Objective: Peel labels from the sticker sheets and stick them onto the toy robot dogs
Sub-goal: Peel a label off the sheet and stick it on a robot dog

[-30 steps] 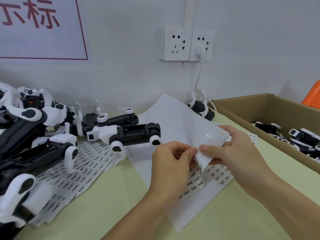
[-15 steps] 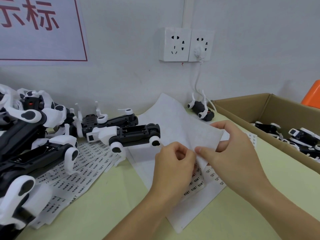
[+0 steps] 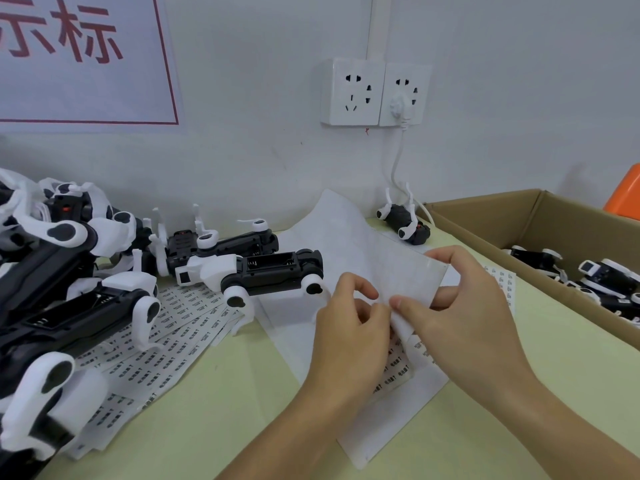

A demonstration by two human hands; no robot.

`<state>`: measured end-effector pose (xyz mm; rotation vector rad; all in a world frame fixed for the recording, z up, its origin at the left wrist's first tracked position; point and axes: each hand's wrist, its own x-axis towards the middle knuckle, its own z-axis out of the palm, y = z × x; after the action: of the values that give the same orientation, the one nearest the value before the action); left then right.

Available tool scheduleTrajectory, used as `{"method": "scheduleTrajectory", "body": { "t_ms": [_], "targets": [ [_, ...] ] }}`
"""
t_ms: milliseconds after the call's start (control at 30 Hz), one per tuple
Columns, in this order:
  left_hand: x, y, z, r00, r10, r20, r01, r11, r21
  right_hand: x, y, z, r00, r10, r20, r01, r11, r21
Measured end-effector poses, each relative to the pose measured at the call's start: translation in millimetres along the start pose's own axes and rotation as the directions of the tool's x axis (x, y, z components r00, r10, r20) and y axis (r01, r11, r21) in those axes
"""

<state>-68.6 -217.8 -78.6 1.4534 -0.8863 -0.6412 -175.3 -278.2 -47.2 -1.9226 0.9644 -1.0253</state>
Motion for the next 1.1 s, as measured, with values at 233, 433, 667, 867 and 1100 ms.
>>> {"method": "scheduleTrajectory", "body": {
  "t_ms": [233, 433, 667, 867, 1100],
  "targets": [
    [-1.6, 1.3, 0.7, 0.979, 0.186, -0.078, -0.183, 0.982, 0.037, 0.5, 1.1, 0.8, 0.999, 0.003, -0.053, -0.001, 0.999, 0.041],
    [-0.5, 0.2, 2.2, 0.969, 0.215, -0.122, -0.209, 0.976, 0.065, 2.4, 1.5, 0.4, 0.998, 0.009, -0.068, -0.006, 0.999, 0.04],
    [3.3, 1.3, -1.0, 0.991, -0.004, -0.13, -0.002, 0.999, -0.045, 1.2, 0.1, 0.2, 0.998, 0.027, -0.063, -0.024, 0.999, 0.045],
    [2.5, 5.0, -1.3, 0.997, -0.057, -0.046, 0.058, 0.998, 0.017, -0.9, -1.9, 0.3, 0.998, 0.02, -0.065, -0.018, 0.999, 0.042],
    [1.7, 4.5, -1.7, 0.996, -0.068, -0.062, 0.069, 0.997, 0.026, 0.5, 3.3, 0.5, 0.985, -0.046, -0.163, 0.046, 0.999, 0.0]
  ]
}}
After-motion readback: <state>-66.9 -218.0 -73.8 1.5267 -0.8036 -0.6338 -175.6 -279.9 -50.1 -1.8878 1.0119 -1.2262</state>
